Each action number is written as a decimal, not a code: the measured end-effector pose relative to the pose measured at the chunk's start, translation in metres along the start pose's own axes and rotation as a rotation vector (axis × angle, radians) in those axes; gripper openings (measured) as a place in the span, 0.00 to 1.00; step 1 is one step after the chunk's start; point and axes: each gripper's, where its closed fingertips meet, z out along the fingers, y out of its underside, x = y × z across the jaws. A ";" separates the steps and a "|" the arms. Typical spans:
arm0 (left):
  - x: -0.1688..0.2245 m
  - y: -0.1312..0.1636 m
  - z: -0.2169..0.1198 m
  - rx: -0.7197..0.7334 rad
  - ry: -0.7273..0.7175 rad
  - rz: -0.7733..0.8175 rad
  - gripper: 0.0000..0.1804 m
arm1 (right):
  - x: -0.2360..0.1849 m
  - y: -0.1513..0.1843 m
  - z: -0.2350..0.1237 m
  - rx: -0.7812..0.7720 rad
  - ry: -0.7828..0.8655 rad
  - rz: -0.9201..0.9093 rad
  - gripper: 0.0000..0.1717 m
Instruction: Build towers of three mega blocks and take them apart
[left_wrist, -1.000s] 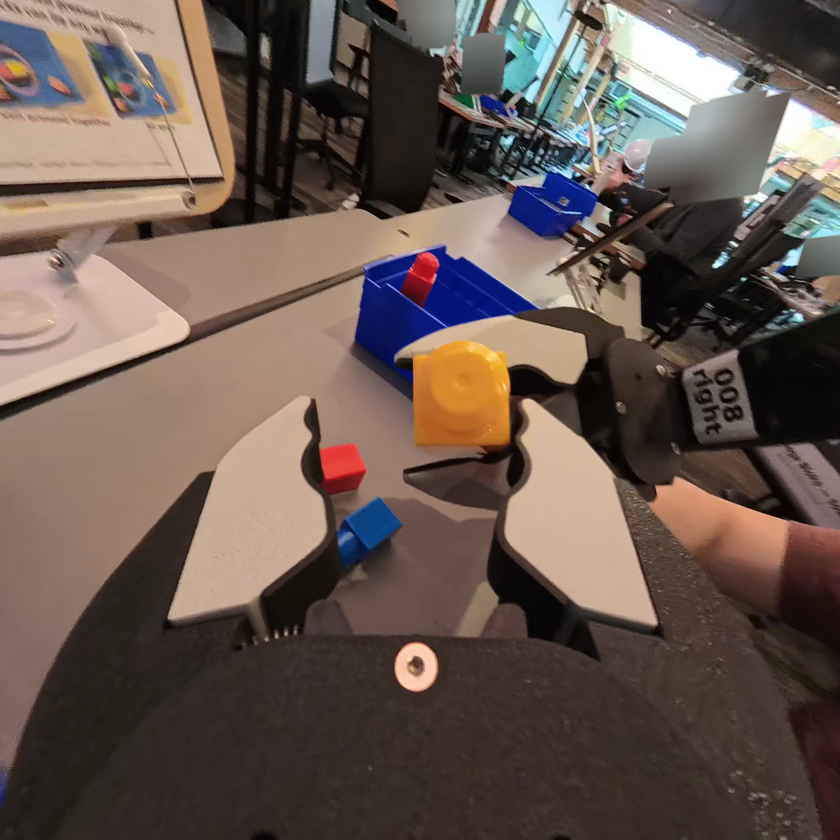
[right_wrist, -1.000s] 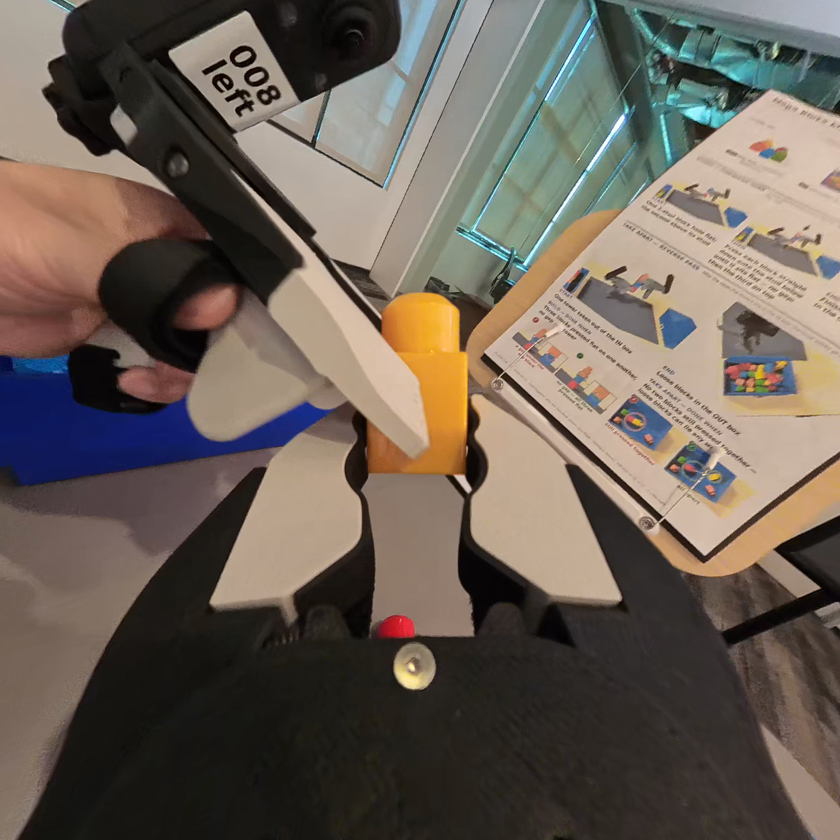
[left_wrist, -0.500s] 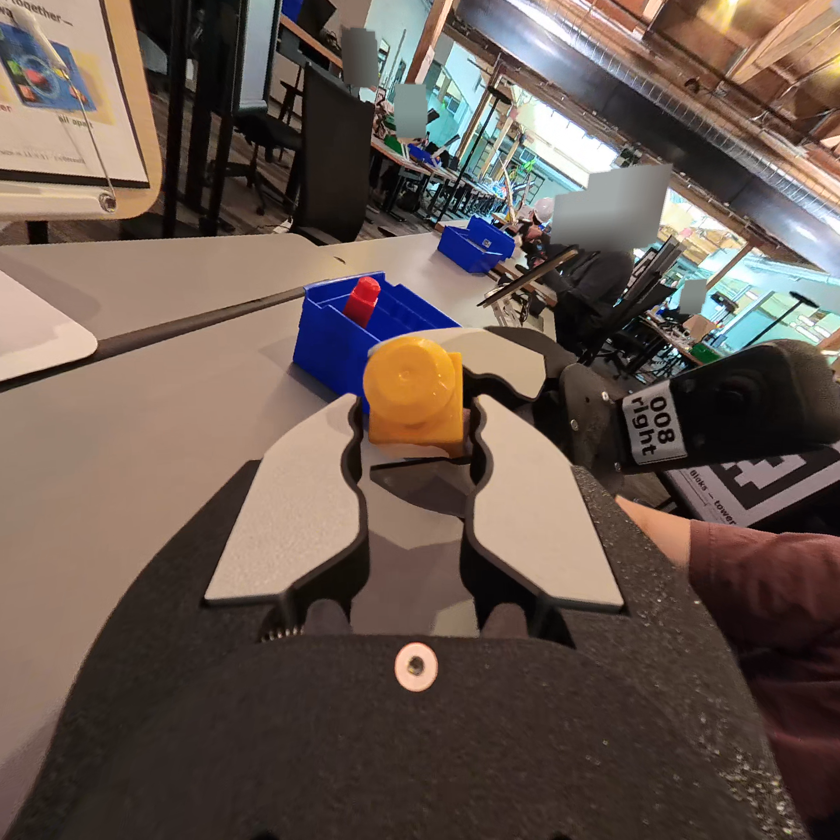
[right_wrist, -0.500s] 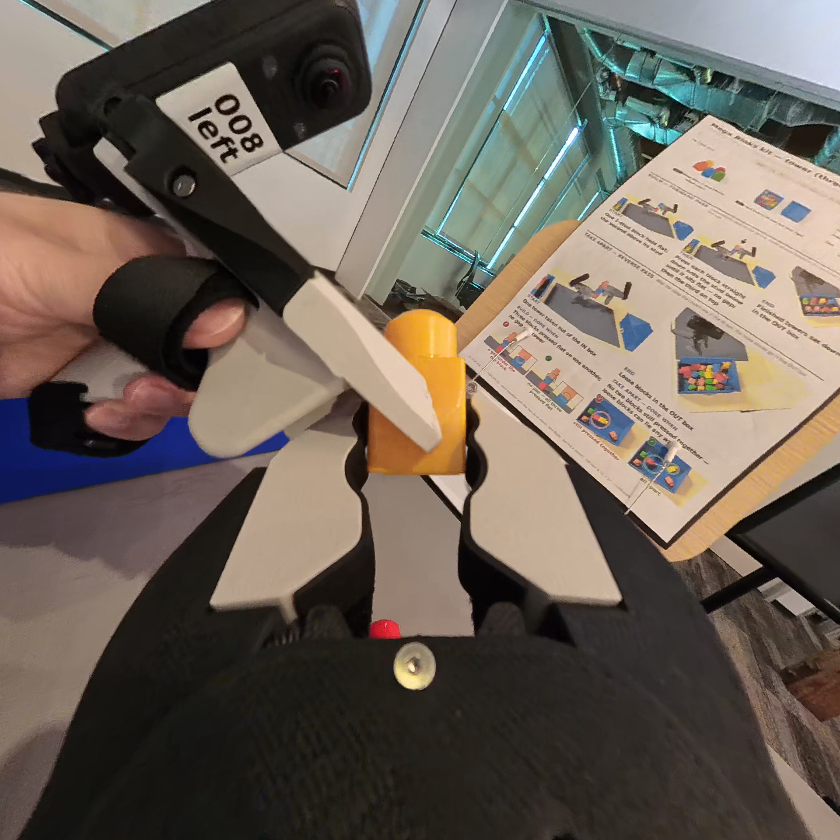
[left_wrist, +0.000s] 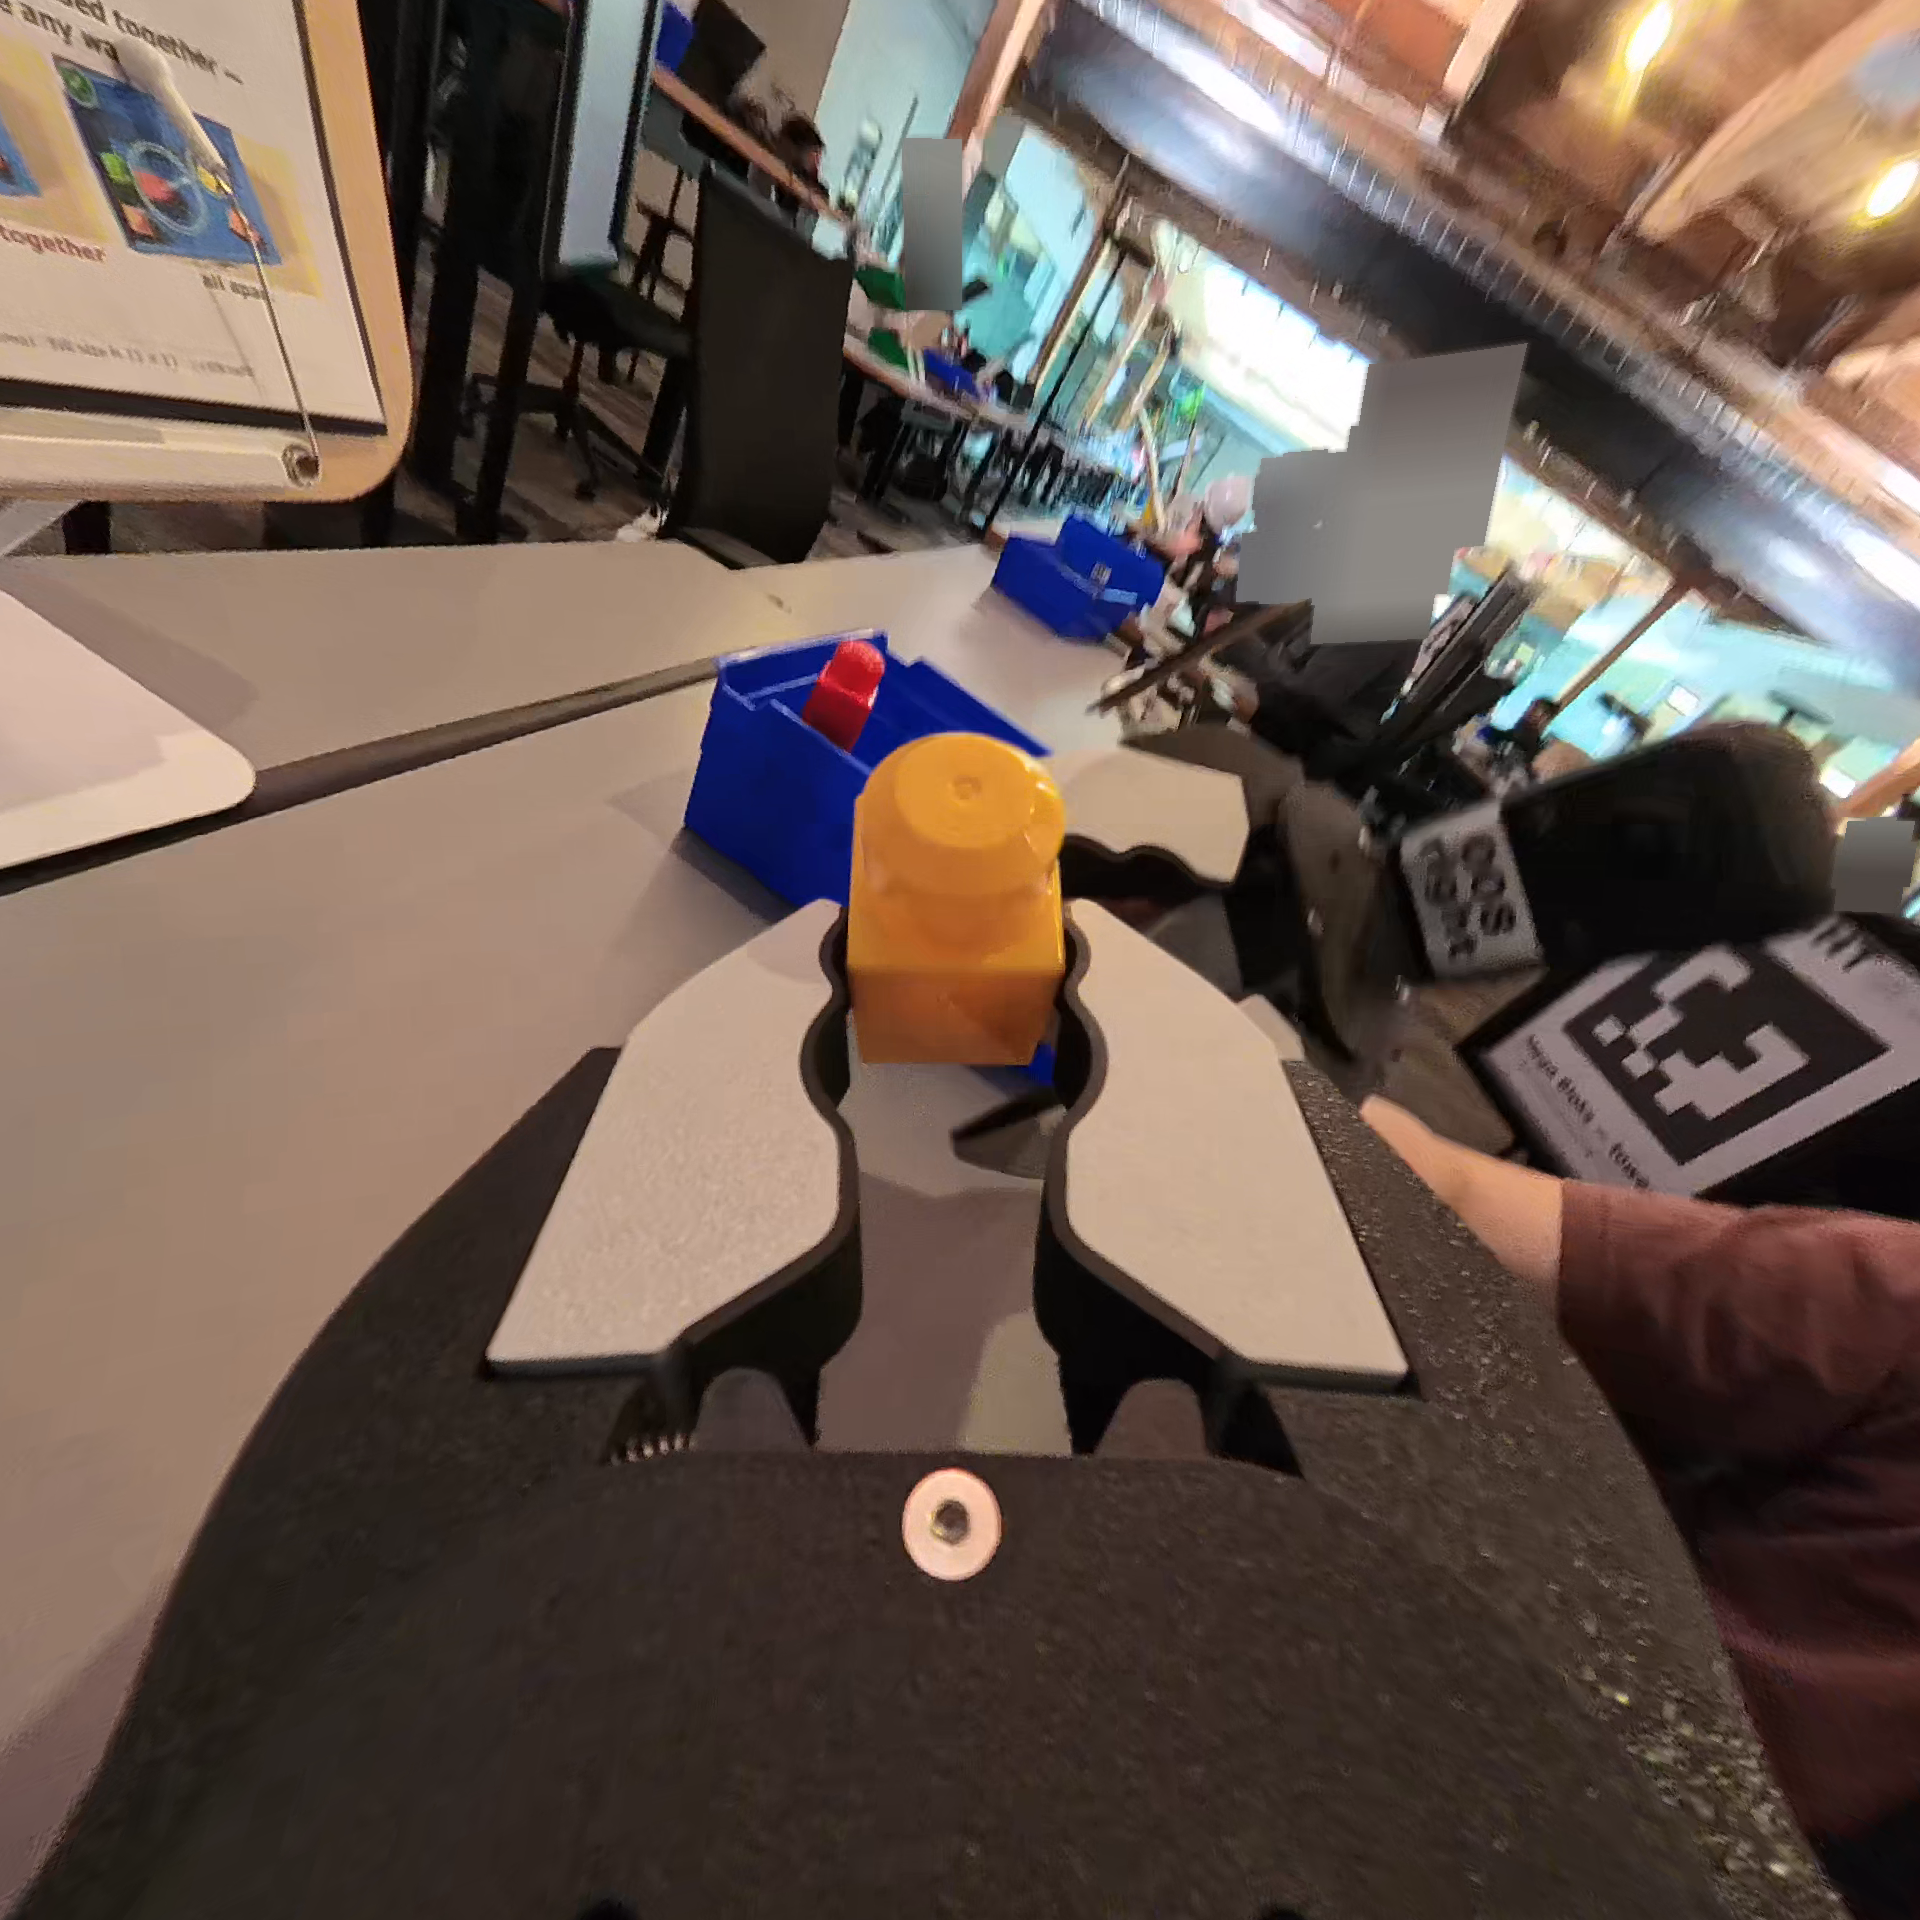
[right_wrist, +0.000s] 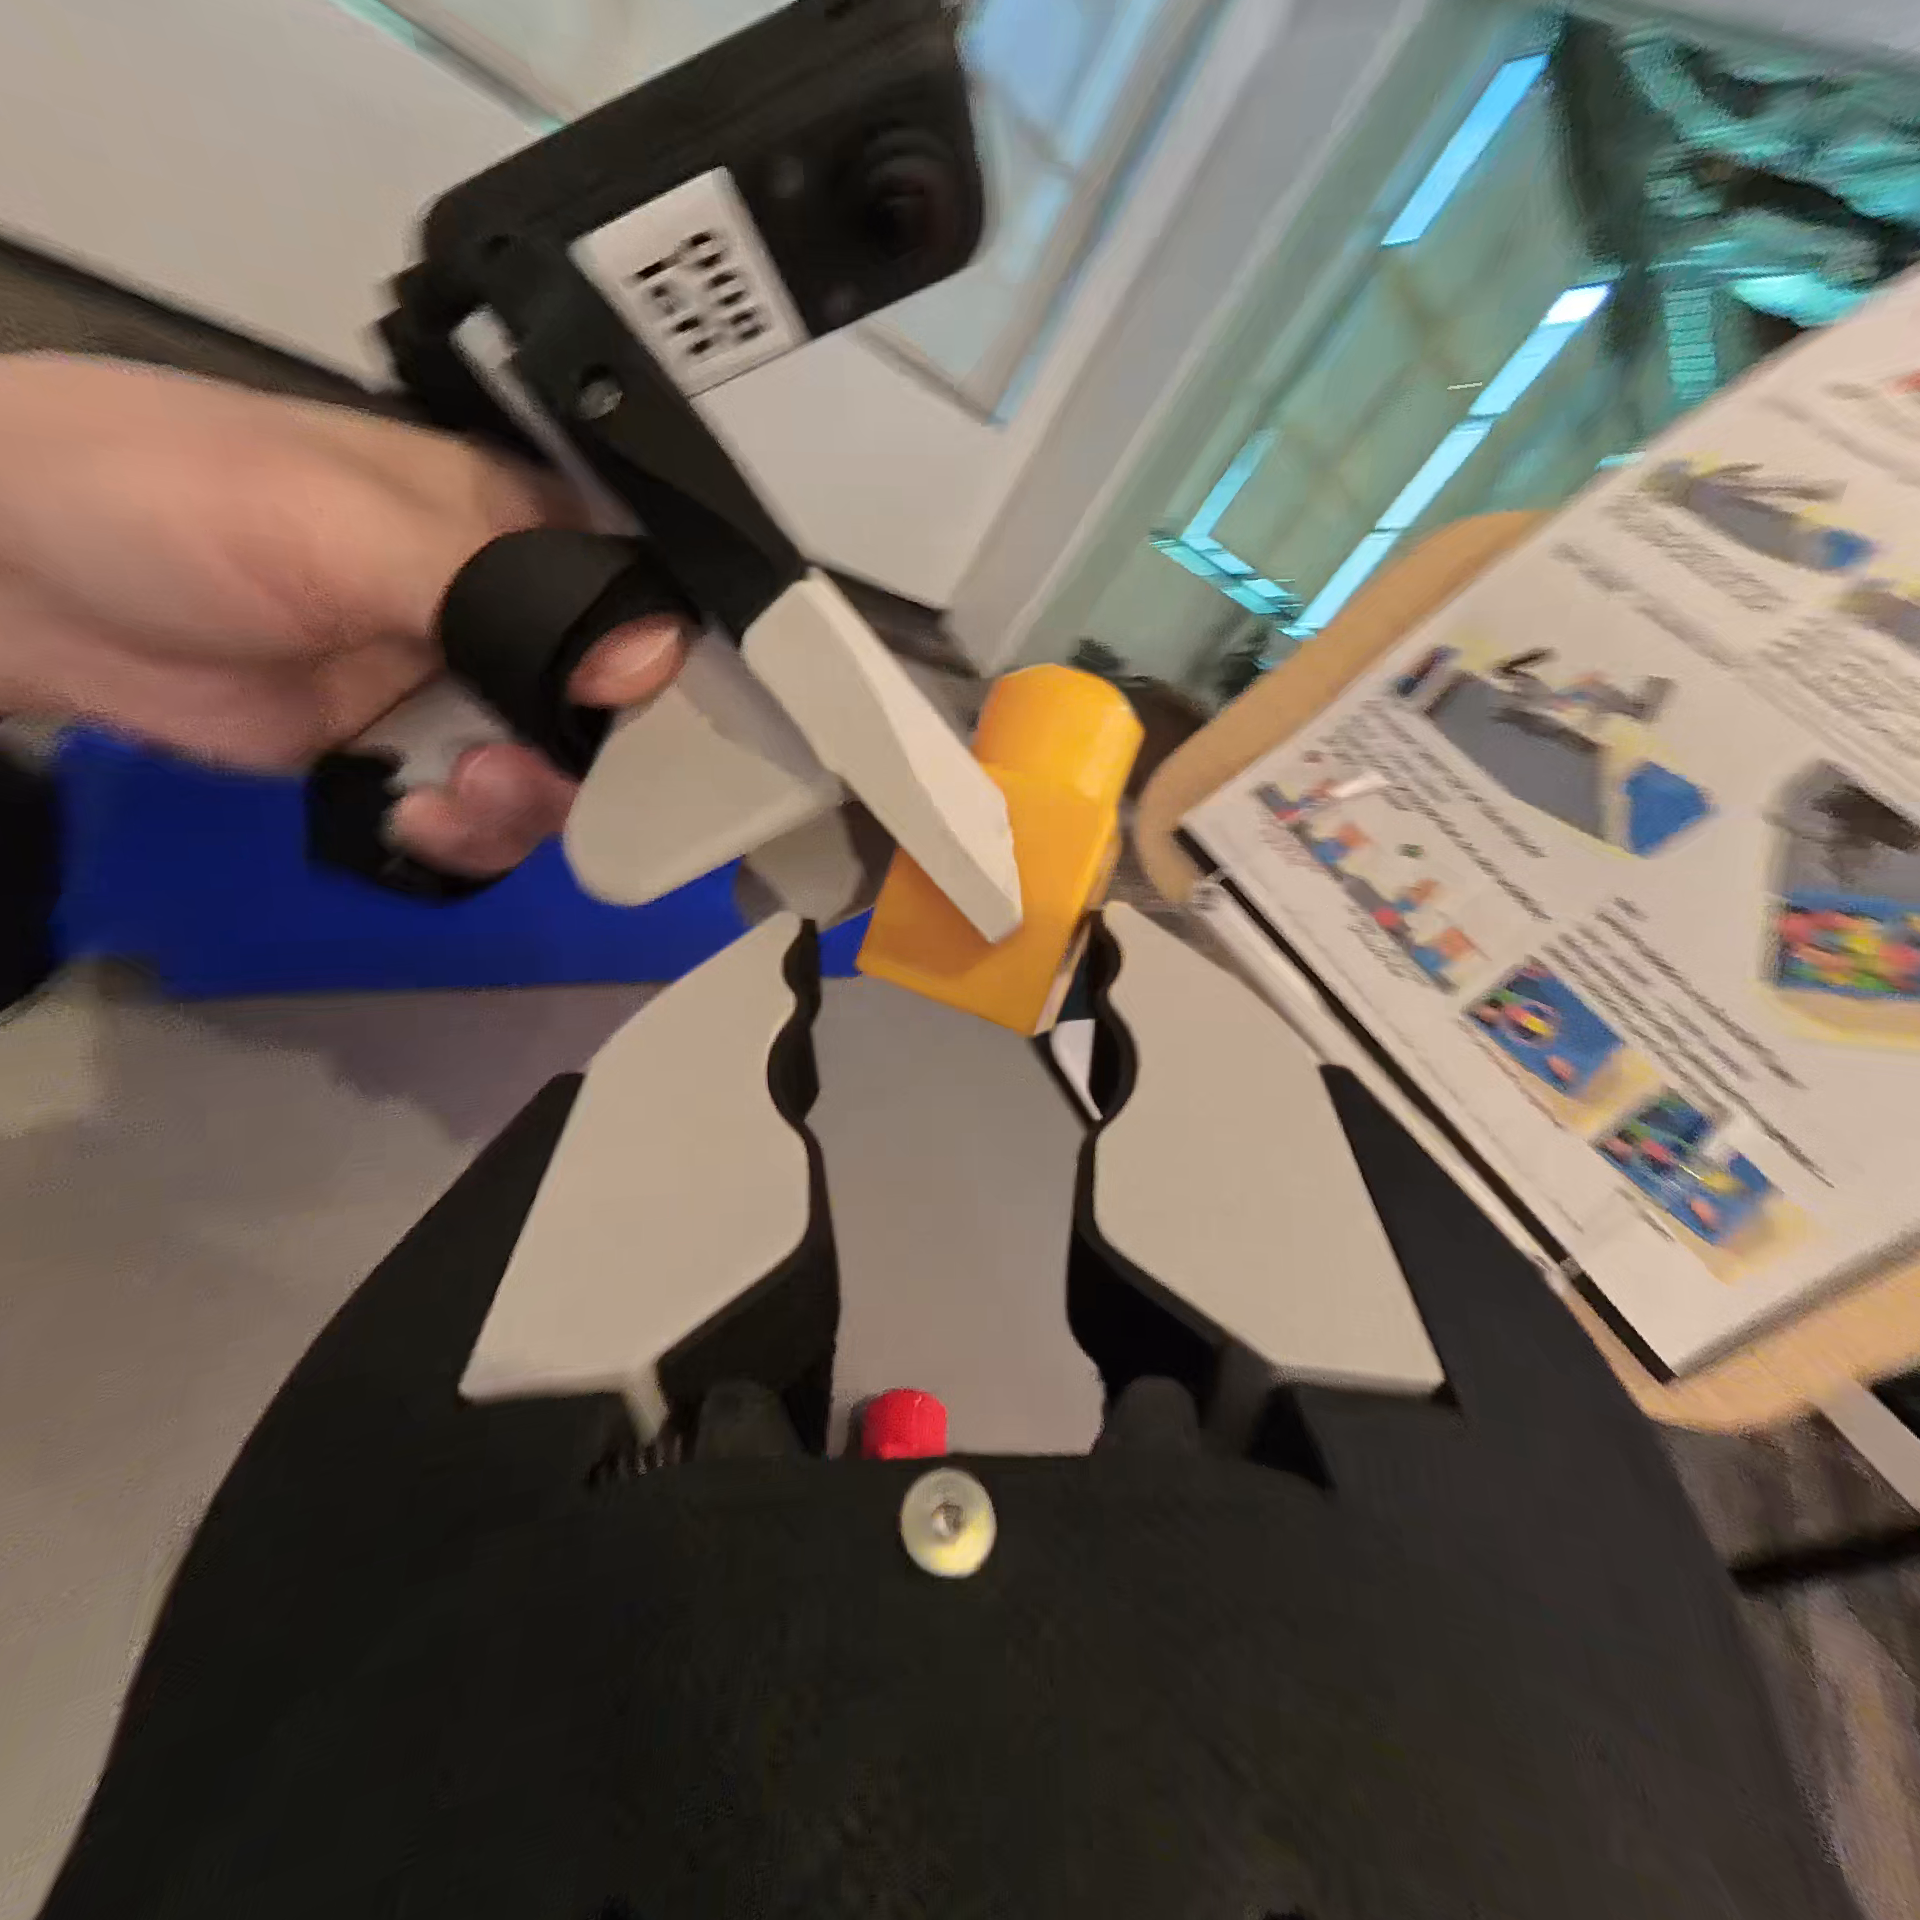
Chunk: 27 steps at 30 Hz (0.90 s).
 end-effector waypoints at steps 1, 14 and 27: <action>0.000 0.003 -0.003 -0.046 -0.008 0.033 0.20 | -0.007 0.001 -0.002 -0.025 -0.104 -0.005 0.33; 0.026 0.068 -0.001 -0.504 0.071 0.298 0.20 | -0.033 -0.010 -0.032 0.006 -0.686 0.621 0.17; 0.021 0.047 0.017 -0.274 0.090 0.185 0.21 | -0.004 -0.013 -0.027 0.092 -0.559 0.744 0.17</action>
